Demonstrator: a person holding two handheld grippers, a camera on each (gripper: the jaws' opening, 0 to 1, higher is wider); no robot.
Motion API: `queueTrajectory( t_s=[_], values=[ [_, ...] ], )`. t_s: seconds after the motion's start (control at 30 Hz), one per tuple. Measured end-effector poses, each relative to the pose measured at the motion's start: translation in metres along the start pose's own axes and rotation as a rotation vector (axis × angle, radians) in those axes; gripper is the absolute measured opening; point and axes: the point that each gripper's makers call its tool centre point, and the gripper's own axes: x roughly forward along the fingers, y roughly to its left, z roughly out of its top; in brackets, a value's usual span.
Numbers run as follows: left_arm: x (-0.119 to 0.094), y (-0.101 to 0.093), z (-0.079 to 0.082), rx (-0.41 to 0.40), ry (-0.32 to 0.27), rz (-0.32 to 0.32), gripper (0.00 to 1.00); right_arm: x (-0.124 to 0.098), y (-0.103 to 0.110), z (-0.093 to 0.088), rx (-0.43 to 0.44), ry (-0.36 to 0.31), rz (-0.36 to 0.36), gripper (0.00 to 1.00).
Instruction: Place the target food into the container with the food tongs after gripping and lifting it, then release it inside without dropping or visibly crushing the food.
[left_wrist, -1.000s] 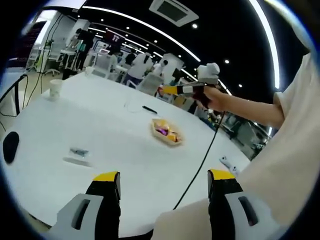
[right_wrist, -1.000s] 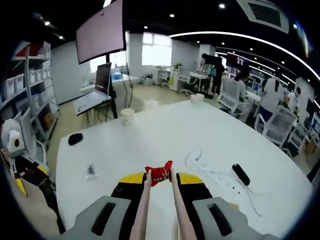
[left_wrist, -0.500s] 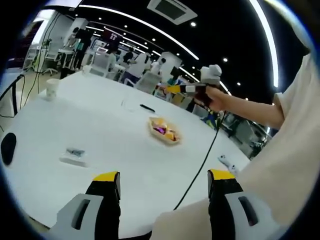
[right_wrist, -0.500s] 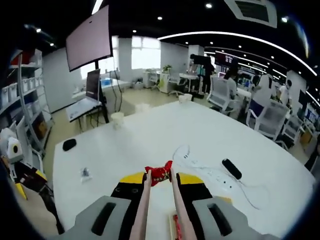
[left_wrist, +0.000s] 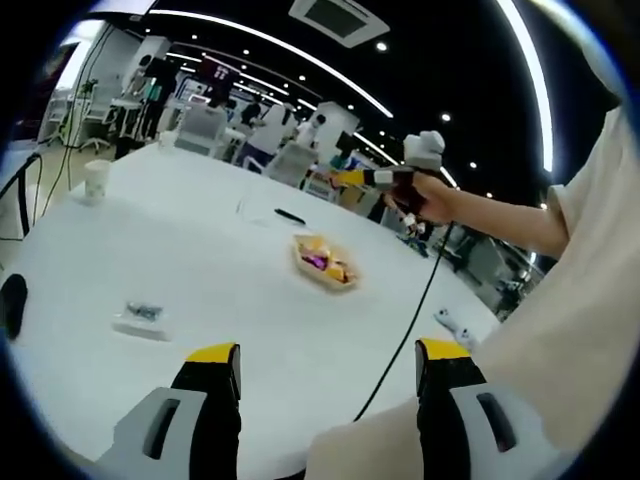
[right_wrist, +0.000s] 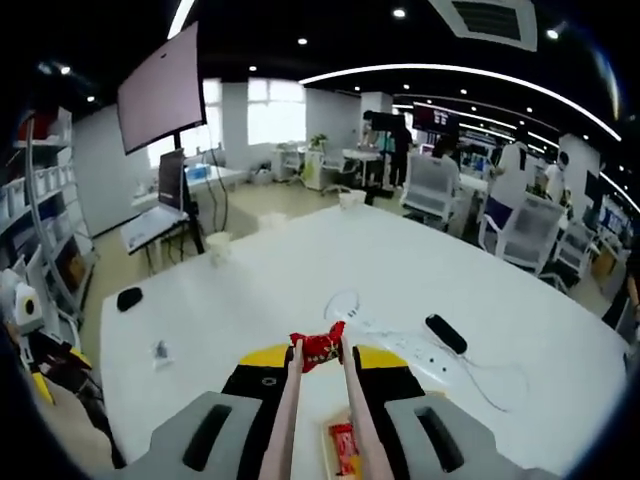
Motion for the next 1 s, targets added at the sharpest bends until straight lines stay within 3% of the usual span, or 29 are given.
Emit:
queueTrajectory(
  t_s=[0.6,1.0],
  values=[
    [0.006,-0.003,-0.002,0.002,0.013,-0.020,0.71,-0.018,-0.029,-0.009,0.063,-0.011,-0.063,0.22],
    [0.009,-0.006,-0.005,-0.002,0.018,-0.031,0.71,-0.035,-0.051,-0.024,0.134,-0.016,-0.125,0.22]
  ],
)
